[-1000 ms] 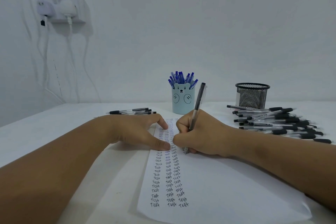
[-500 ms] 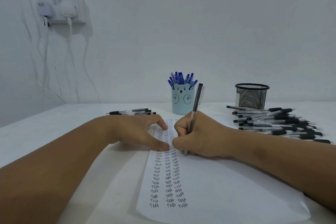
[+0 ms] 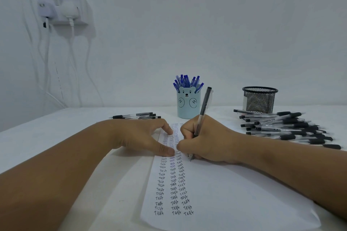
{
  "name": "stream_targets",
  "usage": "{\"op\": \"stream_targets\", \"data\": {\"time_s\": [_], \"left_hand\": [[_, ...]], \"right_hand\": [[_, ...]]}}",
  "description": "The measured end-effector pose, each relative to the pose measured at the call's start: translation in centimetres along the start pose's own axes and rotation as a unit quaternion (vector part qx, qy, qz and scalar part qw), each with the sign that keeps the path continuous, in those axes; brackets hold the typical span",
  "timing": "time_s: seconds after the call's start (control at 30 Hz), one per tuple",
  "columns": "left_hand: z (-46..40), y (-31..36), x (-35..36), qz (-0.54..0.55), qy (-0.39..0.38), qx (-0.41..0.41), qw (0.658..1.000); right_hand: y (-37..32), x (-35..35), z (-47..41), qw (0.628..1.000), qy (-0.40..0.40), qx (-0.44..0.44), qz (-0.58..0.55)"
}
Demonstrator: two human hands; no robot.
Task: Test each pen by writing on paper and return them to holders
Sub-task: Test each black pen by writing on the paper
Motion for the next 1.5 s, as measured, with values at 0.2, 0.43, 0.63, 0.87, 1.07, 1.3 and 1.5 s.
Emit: {"op": "stream_targets", "data": {"time_s": [0.2, 0.43, 0.63, 0.87, 1.07, 1.3, 1.5], "left_hand": [[-0.07, -0.22, 0.05, 0.000, 0.007, 0.004, 1.000], [-0.26, -0.47, 0.01, -0.003, 0.007, 0.011, 1.000], [-0.15, -0.13, -0.03, -0.003, 0.008, 0.012, 1.000], [-0.12, -0.13, -0.01, 0.001, 0.007, 0.007, 1.000], [-0.19, -0.25, -0.02, 0.003, 0.004, 0.007, 1.000], [-0.12, -0.16, 0.01, 0.002, 0.003, 0.009, 1.000], [-0.14, -0.26, 0.07, 0.002, 0.004, 0.008, 1.000]], "right_hand": [[-0.40, 0.07, 0.05, 1.000, -0.005, 0.001, 0.021], [-0.20, 0.15, -0.19, 0.999, 0.009, -0.009, 0.038], [-0.07, 0.06, -0.21, 1.000, 0.011, -0.006, 0.026], [0.05, -0.02, -0.05, 1.000, -0.001, 0.002, -0.005], [0.00, -0.03, -0.02, 1.000, -0.006, -0.002, 0.011], [0.07, 0.01, -0.14, 1.000, -0.001, -0.007, 0.029], [0.01, -0.05, 0.03, 1.000, -0.012, -0.007, 0.024]]}}
Point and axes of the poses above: each hand's wrist, its own z-axis away from the middle knuckle, its own x-axis out of the palm, y = z × x, the point moved 1 cm from there along -z, towards the middle knuckle, and after that the axes turned 4 degrees about -y, right-handed, at the moved point
